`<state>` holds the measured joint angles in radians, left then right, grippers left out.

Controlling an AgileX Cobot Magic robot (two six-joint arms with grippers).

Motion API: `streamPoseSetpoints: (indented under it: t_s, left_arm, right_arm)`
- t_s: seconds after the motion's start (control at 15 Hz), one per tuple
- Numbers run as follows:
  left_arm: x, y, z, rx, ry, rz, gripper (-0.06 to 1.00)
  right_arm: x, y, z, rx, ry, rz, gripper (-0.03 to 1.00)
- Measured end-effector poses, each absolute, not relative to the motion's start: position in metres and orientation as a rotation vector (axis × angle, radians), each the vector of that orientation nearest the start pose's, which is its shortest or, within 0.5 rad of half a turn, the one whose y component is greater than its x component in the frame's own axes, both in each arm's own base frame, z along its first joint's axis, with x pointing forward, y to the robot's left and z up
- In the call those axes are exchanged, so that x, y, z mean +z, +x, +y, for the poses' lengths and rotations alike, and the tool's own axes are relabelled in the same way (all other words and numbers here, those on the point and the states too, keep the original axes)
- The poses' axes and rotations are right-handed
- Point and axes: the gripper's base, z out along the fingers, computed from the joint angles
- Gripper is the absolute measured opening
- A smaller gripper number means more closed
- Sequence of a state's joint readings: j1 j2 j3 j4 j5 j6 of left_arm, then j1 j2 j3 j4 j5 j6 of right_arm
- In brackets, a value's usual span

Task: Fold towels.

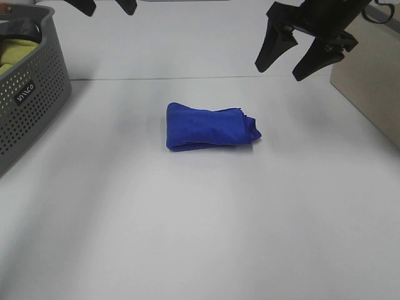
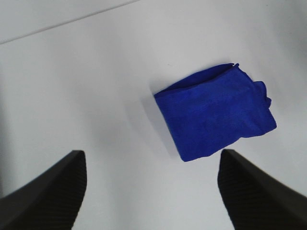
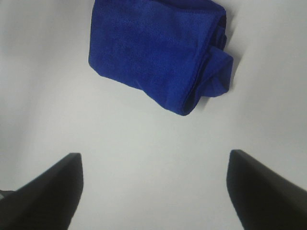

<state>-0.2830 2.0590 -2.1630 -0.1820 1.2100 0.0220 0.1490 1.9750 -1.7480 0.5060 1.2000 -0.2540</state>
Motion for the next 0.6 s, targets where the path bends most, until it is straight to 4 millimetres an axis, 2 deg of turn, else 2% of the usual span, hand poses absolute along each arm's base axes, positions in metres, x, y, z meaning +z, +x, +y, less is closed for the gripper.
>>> streamPoseSetpoints:
  t_s: [0.2,0.33,0.4,0.47,0.6]
  left_arm:
    - [0.381,0.388,-0.129,-0.284,0.384,2.548,0.72]
    - [0.385,0.351,-0.118,-0.272,0.385,2.586,0.72]
    - [0.386,0.305,-0.103,-0.270,0.370,2.620,0.72]
    - [0.386,0.291,-0.099,-0.269,0.370,2.625,0.72]
    - [0.389,0.237,-0.083,-0.272,0.363,2.610,0.72]
  right_arm:
    - [0.313,0.384,0.095,0.606,-0.361,2.740,0.77]
    - [0.333,0.356,0.087,0.545,-0.365,2.720,0.77]
    - [0.347,0.321,0.078,0.486,-0.358,2.710,0.77]
    - [0.351,0.310,0.076,0.476,-0.358,2.706,0.77]
    - [0.356,0.266,0.067,0.441,-0.357,2.685,0.77]
